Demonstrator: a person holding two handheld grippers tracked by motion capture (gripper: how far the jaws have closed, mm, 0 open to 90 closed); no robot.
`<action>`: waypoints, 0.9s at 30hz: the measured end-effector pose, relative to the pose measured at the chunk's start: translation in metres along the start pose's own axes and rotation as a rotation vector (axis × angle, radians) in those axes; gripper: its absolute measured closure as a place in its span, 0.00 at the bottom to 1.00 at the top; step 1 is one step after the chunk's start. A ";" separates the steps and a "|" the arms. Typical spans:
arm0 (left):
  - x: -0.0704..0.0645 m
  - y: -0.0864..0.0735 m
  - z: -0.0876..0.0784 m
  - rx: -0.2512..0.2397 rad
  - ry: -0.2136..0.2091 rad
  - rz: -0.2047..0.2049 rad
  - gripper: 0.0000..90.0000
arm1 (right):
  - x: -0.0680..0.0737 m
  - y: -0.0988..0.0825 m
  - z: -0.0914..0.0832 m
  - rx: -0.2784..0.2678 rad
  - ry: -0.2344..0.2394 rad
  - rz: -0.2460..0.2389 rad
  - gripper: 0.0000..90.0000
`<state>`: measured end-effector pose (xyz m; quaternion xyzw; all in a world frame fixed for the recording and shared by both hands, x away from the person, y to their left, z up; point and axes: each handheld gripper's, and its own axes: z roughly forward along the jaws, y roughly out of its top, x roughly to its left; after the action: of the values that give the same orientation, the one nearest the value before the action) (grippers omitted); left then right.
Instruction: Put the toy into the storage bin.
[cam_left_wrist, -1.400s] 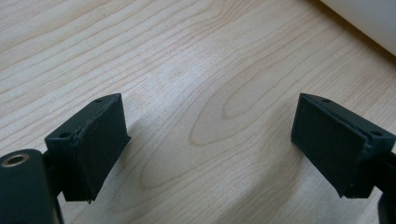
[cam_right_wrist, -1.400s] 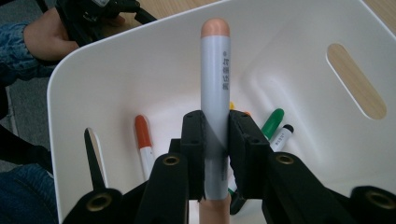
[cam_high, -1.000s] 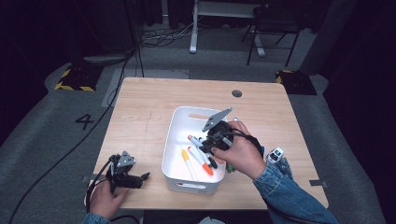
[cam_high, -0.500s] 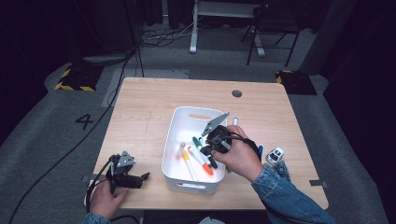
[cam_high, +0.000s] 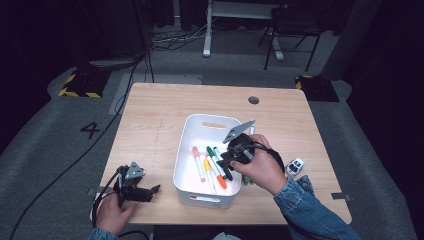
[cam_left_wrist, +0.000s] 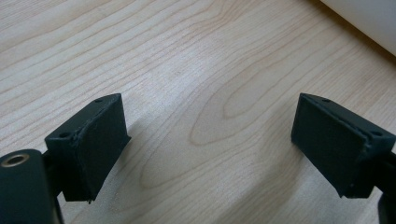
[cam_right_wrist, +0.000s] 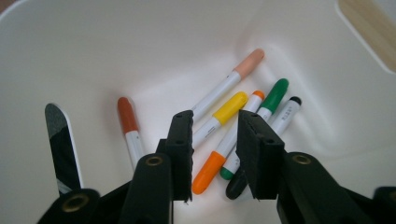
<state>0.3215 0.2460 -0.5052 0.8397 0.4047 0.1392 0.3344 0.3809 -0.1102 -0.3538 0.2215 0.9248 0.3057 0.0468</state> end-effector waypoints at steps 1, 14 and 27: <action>0.000 0.000 0.000 0.000 0.000 0.000 0.12 | -0.001 0.000 -0.005 -0.013 -0.010 0.013 0.71; 0.000 0.000 0.000 0.001 0.000 0.000 0.12 | -0.027 -0.029 -0.054 -0.082 -0.099 0.114 0.64; 0.000 0.000 0.000 0.000 0.000 0.000 0.12 | -0.054 -0.075 -0.058 -0.049 -0.175 0.215 0.62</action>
<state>0.3215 0.2460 -0.5051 0.8397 0.4047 0.1392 0.3343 0.3883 -0.2190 -0.3534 0.3439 0.8803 0.3111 0.0997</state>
